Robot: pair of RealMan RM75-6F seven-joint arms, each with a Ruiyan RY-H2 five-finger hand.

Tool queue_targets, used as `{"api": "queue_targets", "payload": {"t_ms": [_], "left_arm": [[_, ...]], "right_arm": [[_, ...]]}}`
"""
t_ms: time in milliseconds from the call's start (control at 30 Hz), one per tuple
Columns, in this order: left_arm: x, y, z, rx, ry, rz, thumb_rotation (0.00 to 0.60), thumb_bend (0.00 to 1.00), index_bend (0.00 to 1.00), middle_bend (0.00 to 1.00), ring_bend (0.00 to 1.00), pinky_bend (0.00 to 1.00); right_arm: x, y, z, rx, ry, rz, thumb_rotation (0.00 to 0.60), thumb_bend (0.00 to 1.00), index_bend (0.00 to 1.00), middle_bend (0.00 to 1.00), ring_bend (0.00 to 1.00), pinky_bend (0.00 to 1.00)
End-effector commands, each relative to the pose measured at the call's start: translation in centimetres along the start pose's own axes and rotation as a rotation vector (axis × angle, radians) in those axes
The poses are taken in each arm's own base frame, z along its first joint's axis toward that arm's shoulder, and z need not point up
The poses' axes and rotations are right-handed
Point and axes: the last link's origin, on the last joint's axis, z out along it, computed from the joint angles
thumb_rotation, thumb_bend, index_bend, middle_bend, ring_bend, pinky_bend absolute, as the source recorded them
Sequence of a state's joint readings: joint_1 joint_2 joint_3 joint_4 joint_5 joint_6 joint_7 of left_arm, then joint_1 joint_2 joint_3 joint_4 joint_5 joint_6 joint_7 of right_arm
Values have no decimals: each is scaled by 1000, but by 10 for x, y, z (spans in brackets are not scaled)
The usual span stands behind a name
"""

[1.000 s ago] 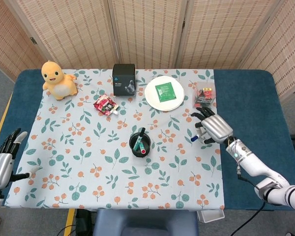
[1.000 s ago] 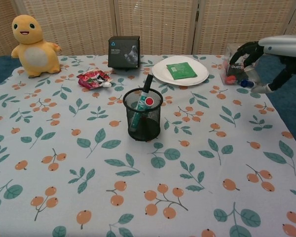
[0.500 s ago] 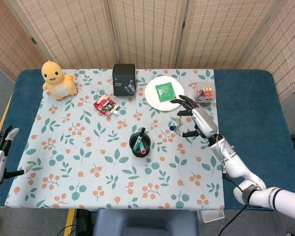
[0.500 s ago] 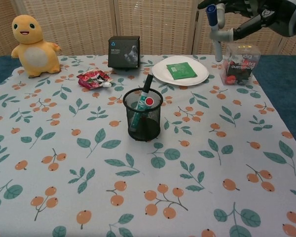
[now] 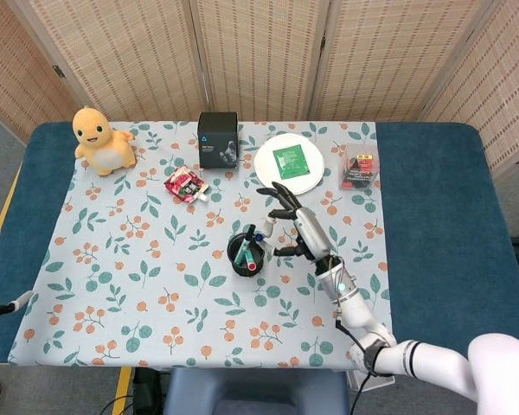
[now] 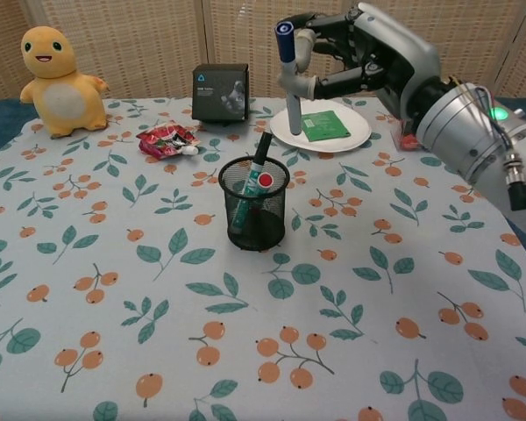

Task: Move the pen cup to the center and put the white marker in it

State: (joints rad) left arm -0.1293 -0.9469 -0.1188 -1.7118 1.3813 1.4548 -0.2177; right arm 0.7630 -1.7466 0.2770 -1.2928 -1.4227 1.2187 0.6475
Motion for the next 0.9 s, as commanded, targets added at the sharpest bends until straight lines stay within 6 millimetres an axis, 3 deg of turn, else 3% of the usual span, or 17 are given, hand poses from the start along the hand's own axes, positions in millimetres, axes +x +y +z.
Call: {"api": "queue_targets", "payload": {"t_ms": [33,267,600,667,800,900], "left_arm": [[4,-4,-3,10,4,-4,600,127,0,0,0,233],[9,-13,-8,28,8,-16,600,127,0,0,0,233],[15,-19,-15,46,18,-16,600,128,0,0,0,233],[16,-19,-15,48,22,-19,600,127,0,0,0,233],[17,-19,-14,47,20,-17,600,128,0,0,0,233],[17,-17,-13,43,17,-15,600,127,0,0,0,233]], "right_arm": [[-14,1,6,5,-10,20,600,266,651,141,0,0],[-40,5,11,-5,-27,57,600,267,651,141,0,0],[-58,21,6,-49,-50,70,600,270,648,133,0,0],[-58,25,5,-60,-72,32,600,251,562,92,0,0],[-51,25,2,-62,-93,-46,600,131,128,0,0,0],[-42,22,0,-58,-90,-89,600,90,4,0,0,0]]}}
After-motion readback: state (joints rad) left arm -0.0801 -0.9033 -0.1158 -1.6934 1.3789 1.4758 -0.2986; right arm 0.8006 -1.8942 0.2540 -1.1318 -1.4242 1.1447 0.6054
